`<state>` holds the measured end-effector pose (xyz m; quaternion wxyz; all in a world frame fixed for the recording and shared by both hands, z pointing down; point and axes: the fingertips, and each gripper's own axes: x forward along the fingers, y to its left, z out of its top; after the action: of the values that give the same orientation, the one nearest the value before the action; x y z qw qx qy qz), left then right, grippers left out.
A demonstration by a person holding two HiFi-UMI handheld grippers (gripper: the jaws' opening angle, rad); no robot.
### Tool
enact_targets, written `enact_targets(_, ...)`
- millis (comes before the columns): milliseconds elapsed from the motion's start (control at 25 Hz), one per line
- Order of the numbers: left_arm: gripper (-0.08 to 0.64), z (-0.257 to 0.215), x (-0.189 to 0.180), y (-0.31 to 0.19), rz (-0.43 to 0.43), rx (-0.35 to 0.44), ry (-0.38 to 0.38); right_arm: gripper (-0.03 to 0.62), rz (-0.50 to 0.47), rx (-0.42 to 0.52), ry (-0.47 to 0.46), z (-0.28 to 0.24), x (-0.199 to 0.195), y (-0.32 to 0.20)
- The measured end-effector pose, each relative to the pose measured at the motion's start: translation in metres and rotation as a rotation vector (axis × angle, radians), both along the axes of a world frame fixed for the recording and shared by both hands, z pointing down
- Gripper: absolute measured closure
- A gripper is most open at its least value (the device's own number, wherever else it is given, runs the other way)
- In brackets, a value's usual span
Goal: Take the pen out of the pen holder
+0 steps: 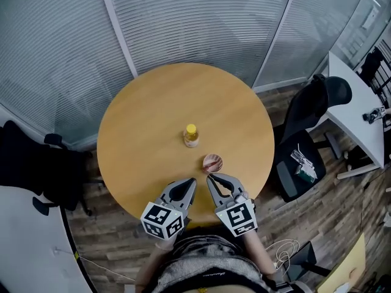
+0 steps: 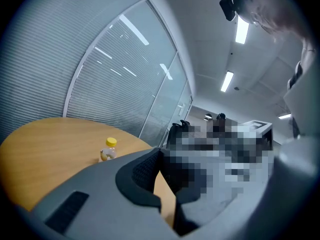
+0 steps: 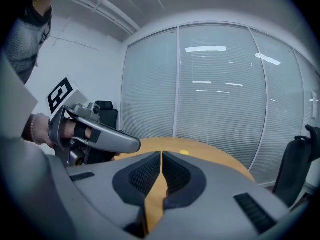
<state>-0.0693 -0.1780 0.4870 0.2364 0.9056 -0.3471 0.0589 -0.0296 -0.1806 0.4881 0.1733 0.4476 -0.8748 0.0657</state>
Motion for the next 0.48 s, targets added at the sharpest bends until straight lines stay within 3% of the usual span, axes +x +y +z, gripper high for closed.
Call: enact_targets(480, 0.555, 0.006, 0.016, -0.007, -0.069, -0.023, -0.016, 0.568, -0.075, -0.013, -0.013, 0.006, 0.013, -0.018)
